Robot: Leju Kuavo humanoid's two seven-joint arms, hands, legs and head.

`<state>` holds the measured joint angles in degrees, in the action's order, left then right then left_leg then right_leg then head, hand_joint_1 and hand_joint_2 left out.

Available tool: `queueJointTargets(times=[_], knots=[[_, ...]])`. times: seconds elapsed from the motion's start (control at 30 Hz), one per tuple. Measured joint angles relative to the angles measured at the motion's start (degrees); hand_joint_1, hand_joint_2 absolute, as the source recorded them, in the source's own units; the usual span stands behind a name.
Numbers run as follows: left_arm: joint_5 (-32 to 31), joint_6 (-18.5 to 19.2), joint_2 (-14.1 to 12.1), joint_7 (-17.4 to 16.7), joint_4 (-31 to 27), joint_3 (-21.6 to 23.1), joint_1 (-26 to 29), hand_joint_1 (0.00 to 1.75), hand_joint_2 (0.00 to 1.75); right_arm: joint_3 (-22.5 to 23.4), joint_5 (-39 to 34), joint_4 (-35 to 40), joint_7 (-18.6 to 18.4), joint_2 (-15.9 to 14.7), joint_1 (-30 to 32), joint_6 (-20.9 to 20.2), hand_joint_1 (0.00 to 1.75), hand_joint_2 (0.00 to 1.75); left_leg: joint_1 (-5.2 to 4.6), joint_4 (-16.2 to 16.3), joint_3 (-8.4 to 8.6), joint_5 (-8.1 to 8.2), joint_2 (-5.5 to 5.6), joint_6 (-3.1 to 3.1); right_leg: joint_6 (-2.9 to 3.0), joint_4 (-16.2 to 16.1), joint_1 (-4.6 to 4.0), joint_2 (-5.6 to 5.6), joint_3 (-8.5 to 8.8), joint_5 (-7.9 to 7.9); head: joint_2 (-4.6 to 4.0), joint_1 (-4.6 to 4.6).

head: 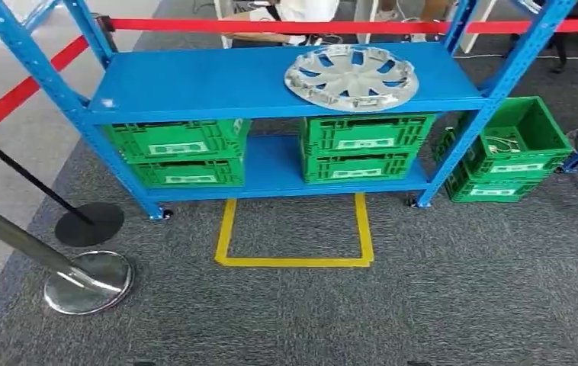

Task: Take the parts from the cabinet and place them on the table.

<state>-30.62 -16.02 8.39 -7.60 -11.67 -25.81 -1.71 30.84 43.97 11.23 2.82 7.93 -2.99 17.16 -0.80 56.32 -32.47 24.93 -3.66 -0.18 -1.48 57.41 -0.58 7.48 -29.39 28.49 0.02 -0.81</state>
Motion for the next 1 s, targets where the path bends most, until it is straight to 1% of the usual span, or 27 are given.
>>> queueJointTargets(times=[0.03,0.07,0.1,0.13,0.17,0.2,0.23,0.27,0.3,0.33,0.37,0.4,0.43,0.47,0.5,0.53,0.57,0.6,0.63,0.67,0.7,0.73,0.8,0.83,0.87,0.9,1.0], knots=[[0.0,0.0,0.0,-0.5,0.0,0.0,0.0,0.00,0.00,0.0,0.1,0.0,0.1,0.0,0.0,0.0,0.00,0.00,0.29,-0.3,0.16,-0.33,0.63,0.47,-0.32,0.1,0.00,0.57,0.15,0.15,0.00,-0.15],[0.0,0.2,0.0,-1.1,0.0,0.0,0.0,0.00,0.00,0.0,0.1,0.0,0.3,0.0,-0.1,0.0,0.00,0.00,0.60,-0.4,0.18,-0.51,1.07,0.76,-0.86,1.1,0.22,-2.01,-0.43,1.01,0.00,0.02],[0.1,0.3,0.0,-1.5,0.0,-0.1,0.0,0.00,0.00,0.0,0.1,0.0,0.5,0.0,-0.1,0.0,0.00,0.00,0.75,-0.4,0.14,-0.56,1.47,1.06,-1.09,3.8,0.35,-4.92,-1.60,2.94,0.00,0.26],[0.2,0.3,0.0,-1.6,0.0,-0.1,-0.1,0.00,0.00,0.0,0.0,0.0,0.5,0.0,0.0,-0.1,0.00,0.00,0.80,-0.4,0.04,-0.61,2.00,1.15,-1.31,8.4,0.51,-6.41,-3.73,5.29,0.00,0.46],[0.2,0.4,0.2,-1.7,0.0,-0.1,-0.1,0.00,0.00,0.0,0.0,0.0,0.5,0.0,0.0,-0.1,0.00,0.00,0.80,-0.3,-0.08,-0.63,2.41,1.26,-1.49,13.8,0.58,-7.04,-6.35,7.51,0.00,0.48],[0.4,0.3,0.2,-1.9,0.0,-0.2,-0.2,0.00,0.00,0.1,0.0,0.0,0.3,0.0,0.2,-0.1,0.00,0.00,0.80,-0.3,-0.11,-0.63,3.04,1.27,-1.54,18.0,0.58,-7.21,-8.61,8.73,0.00,0.48],[0.5,0.2,0.2,-2.0,0.0,-0.5,-0.1,0.00,0.00,0.1,0.0,0.0,0.2,0.0,0.3,-0.1,0.00,0.00,0.80,-0.3,-0.07,-0.63,3.47,1.27,-1.53,19.2,0.58,-7.23,-9.48,8.40,0.00,0.48],[0.5,0.0,0.1,-2.1,0.0,-0.6,-0.1,0.00,0.00,0.2,-0.1,0.0,-0.1,0.0,0.4,-0.1,0.00,0.00,0.81,-0.3,0.00,-0.63,3.83,1.27,-1.51,17.6,0.64,-7.23,-9.08,6.70,0.00,0.50],[0.5,-0.3,0.1,-2.1,0.0,-0.7,-0.1,0.00,0.00,0.3,-0.1,0.0,-0.2,0.0,0.3,0.0,0.00,0.00,0.88,-0.3,0.10,-0.63,4.17,1.24,-1.51,13.5,0.76,-7.23,-7.42,3.91,0.00,0.46],[0.5,-0.4,0.2,-2.2,0.0,-0.7,-0.1,0.00,0.00,0.4,-0.1,0.0,-0.3,0.0,0.2,0.0,0.00,0.00,0.99,-0.3,0.25,-0.56,4.43,1.04,-1.52,8.1,0.87,-7.25,-4.99,1.02,0.00,0.46],[0.5,-0.4,0.2,-2.2,0.0,-0.8,-0.1,0.00,0.00,0.5,-0.3,0.0,-0.5,0.0,0.1,0.1,0.00,0.00,1.09,-0.1,0.33,-0.45,4.63,0.72,-1.77,2.6,1.13,-7.34,-2.37,-1.35,0.00,0.50],[0.5,-0.5,0.0,-2.2,0.0,-0.9,-0.2,0.00,0.00,0.5,-0.4,0.0,-0.6,0.1,0.0,0.1,0.00,0.00,0.73,0.2,0.18,-0.37,4.75,0.22,-1.89,1.1,0.99,-7.93,-1.90,-0.35,0.00,0.59],[0.5,-0.5,0.0,-2.2,0.0,-1.0,-0.2,0.00,0.00,0.6,-0.6,0.0,-0.7,0.2,0.0,0.1,0.00,0.00,0.61,0.3,-0.03,-0.34,4.86,0.08,-0.99,0.8,1.08,-8.07,-1.53,-0.82,0.00,0.46],[0.5,-0.5,0.0,-2.2,0.0,-1.0,-0.2,0.00,0.00,0.7,-0.6,0.0,-0.8,0.2,-0.1,0.2,0.00,0.00,0.52,0.3,-0.14,-0.30,4.86,0.44,-1.18,0.8,1.27,-8.06,-1.60,-1.09,0.00,0.35],[0.5,-0.5,0.0,-2.2,0.0,-1.0,-0.2,0.00,0.00,0.9,-0.8,0.0,-1.0,0.2,0.1,0.3,0.00,1.75,0.48,0.2,-0.23,-0.66,4.84,1.64,-1.18,0.8,1.26,-8.09,-1.68,-1.13,0.00,0.33],[0.5,-0.5,0.0,-2.2,0.0,-1.0,-0.1,0.00,0.00,0.9,-0.8,0.0,-1.1,0.2,0.1,0.5,0.00,1.75,0.43,0.2,-0.24,-0.70,4.84,2.58,-1.01,0.8,1.15,-8.11,-1.74,-1.23,0.00,0.39],[0.5,-0.5,0.0,-2.2,0.0,-1.0,-0.1,0.00,0.00,1.0,-0.8,0.0,-1.1,0.2,0.1,0.5,0.00,1.75,0.43,0.2,-0.25,-0.81,4.84,3.22,-0.95,0.8,1.06,-8.16,-1.78,-1.25,0.00,0.35],[0.5,-0.5,0.0,-2.3,0.0,-1.0,-0.2,0.00,0.00,1.0,-0.8,0.0,-1.1,0.2,0.1,0.5,0.00,0.00,0.44,0.2,-0.25,-0.90,4.84,3.49,-0.88,0.8,0.96,-8.18,-1.82,-1.27,0.00,0.37],[0.5,-0.5,0.0,-2.3,0.0,-1.0,-0.2,0.00,0.00,1.2,-0.8,0.0,-1.1,0.2,0.1,0.5,0.00,0.00,0.46,0.0,-0.24,-0.93,4.84,3.47,-0.47,0.8,0.85,-8.17,-1.83,-1.26,0.00,0.37],[0.5,-0.4,0.0,-2.3,0.0,-1.0,-0.3,0.00,0.00,1.3,-0.8,0.0,-1.1,0.3,0.0,0.5,0.00,0.00,0.51,-0.1,-0.23,-1.01,4.83,3.32,-0.20,0.8,0.75,-8.15,-1.86,-1.25,0.00,0.37],[0.5,-0.4,0.0,-2.3,0.0,-1.0,-0.3,0.00,0.00,1.4,-0.8,0.0,-1.1,0.3,0.0,0.5,0.00,0.00,0.57,-0.2,-0.20,-1.14,4.83,3.00,-0.10,0.8,0.66,-8.13,-1.90,-1.22,0.00,0.37],[0.5,-0.5,0.0,-2.3,0.0,-1.0,-0.2,0.00,0.00,1.4,-0.8,0.0,-1.1,0.3,0.0,0.5,0.00,0.00,0.68,-0.3,-0.20,-1.20,4.83,2.17,0.03,0.8,0.57,-8.10,-1.98,-1.25,0.00,0.39],[0.4,-0.4,0.1,-2.3,0.0,-1.0,-0.2,0.00,0.00,1.5,-0.8,0.0,-1.1,0.3,-0.1,0.5,0.00,0.00,1.06,-0.7,-0.21,-1.38,4.83,-0.89,0.23,0.9,0.40,-8.09,-2.23,-1.30,0.00,0.41],[0.4,-0.1,0.1,-2.3,0.0,-1.0,-0.2,0.00,0.00,1.5,-0.8,0.0,-1.1,0.3,-0.1,0.5,0.00,0.00,1.14,-0.7,-0.28,-1.40,4.83,-1.40,0.32,0.9,0.36,-8.09,-2.29,-1.34,0.00,0.39],[0.4,0.1,0.1,-2.3,0.0,-1.0,-0.2,0.00,0.00,1.5,-0.8,0.0,-1.1,0.3,0.0,0.5,0.00,0.00,1.15,-0.7,-0.30,-1.39,4.83,-1.37,0.32,0.9,0.35,-8.10,-2.30,-1.34,0.00,0.41],[0.4,0.3,0.1,-2.3,0.0,-1.0,-0.2,0.00,1.75,1.5,-0.8,0.0,-1.1,0.3,0.0,0.5,0.00,0.00,1.14,-0.7,-0.32,-1.39,4.83,-1.37,0.33,0.9,0.35,-8.10,-2.29,-1.35,0.00,0.41],[0.4,0.7,0.1,-2.3,0.0,-1.0,-0.2,0.00,1.75,1.5,-0.8,0.0,-1.1,0.3,0.0,0.5,0.00,0.00,1.09,-0.7,-0.36,-1.39,4.83,-1.36,0.35,0.9,0.43,-8.10,-2.28,-1.38,0.00,0.44]])
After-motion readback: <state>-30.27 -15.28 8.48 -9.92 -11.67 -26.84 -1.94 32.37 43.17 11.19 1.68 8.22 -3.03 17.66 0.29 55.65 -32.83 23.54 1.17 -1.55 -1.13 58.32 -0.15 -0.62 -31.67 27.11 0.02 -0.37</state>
